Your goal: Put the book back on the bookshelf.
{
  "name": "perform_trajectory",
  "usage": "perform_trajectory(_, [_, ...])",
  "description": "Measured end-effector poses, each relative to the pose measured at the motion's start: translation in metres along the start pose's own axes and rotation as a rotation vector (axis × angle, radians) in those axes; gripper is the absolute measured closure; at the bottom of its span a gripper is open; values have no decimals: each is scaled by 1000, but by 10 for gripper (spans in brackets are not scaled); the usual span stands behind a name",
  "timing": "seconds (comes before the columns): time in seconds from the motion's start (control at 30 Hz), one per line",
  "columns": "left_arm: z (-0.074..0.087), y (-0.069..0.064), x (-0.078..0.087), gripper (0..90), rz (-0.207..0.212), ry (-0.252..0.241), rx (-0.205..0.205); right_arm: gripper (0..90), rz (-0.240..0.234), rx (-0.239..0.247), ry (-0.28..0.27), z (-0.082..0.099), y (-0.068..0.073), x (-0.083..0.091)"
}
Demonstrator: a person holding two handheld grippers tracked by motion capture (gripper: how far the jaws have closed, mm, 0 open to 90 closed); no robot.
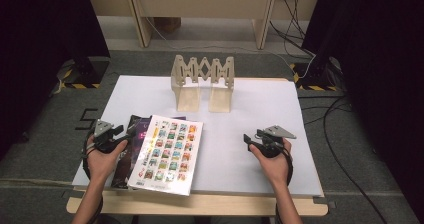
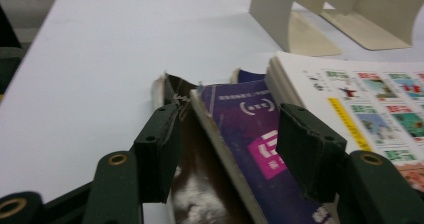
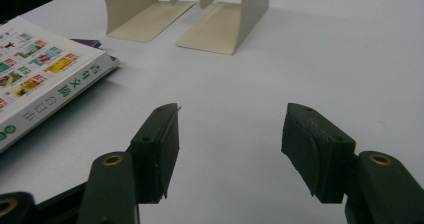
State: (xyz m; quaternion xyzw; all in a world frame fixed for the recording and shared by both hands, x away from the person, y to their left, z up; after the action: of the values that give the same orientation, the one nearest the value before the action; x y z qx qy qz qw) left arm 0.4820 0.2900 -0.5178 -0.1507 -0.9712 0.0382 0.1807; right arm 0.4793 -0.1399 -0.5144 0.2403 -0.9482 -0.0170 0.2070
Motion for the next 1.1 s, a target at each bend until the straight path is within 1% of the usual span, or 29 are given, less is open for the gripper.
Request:
perform_trajectory(0.07, [-1, -8, -2, 426, 26, 13, -1, 401, -18, 0, 16, -3, 8, -6])
perform_trajectory(0.1, [-1, -8, -2, 427, 26, 13, -1, 400, -31, 1, 29, -4, 12, -10])
perform_trajectory(0.13, [-2, -16, -5, 430, 54, 26, -1, 400, -49, -6, 46, -6, 17, -14])
perform_trajectory(0.17, [-3, -20, -7, 432, 64, 28, -1, 400, -61, -10, 49, -6, 20, -17])
perform_trajectory(0.27, [-5, -28, -11, 435, 87, 51, -8, 403, -81, -16, 88, -6, 33, -28])
perform_trajectory(0.3, [-5, -30, -13, 435, 91, 57, -7, 403, -93, -9, 91, -6, 37, -33])
perform_trajectory(0.37, [-5, -33, -17, 436, 99, 69, -16, 402, -114, -11, 109, -6, 46, -41])
perform_trajectory(0.4, [-4, -36, -19, 437, 105, 77, -12, 402, -125, -15, 120, -6, 51, -45])
perform_trajectory(0.43, [-4, -36, -19, 437, 105, 77, -12, 402, -125, -15, 120, -6, 51, -45])
perform_trajectory(0.47, [-2, -38, -22, 437, 115, 94, -12, 402, -153, -12, 132, -7, 62, -54])
perform_trajectory(0.6, [1, -42, -26, 437, 124, 109, -13, 398, -190, -8, 157, -9, 79, -69])
perform_trajectory(0.73, [3, -45, -30, 437, 129, 126, -9, 396, -232, -25, 180, -11, 94, -84])
perform_trajectory(0.8, [4, -46, -31, 437, 131, 134, -12, 396, -238, -16, 188, -10, 98, -90])
perform_trajectory(0.87, [6, -47, -32, 437, 134, 139, -11, 396, -251, -28, 197, -10, 102, -95])
perform_trajectory(0.9, [6, -47, -33, 436, 134, 142, -9, 396, -257, -41, 201, -10, 104, -98])
perform_trajectory(1.1, [7, -47, -33, 435, 137, 144, -4, 394, -270, -64, 219, -13, 110, -108])
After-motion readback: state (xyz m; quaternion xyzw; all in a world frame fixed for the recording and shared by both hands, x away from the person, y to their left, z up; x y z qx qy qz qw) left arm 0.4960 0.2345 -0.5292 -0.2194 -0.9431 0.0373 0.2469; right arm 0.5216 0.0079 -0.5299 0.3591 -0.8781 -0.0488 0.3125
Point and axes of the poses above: each handheld gripper's, and its own axes: x roughly backward along the jaws, z roughly out of its underside, y roughly to its left, the point moved 10 cm from there along -x, roughly forward along the jaws, and after that the axes turned 7 degrees about -y, right-handed, at the moved point
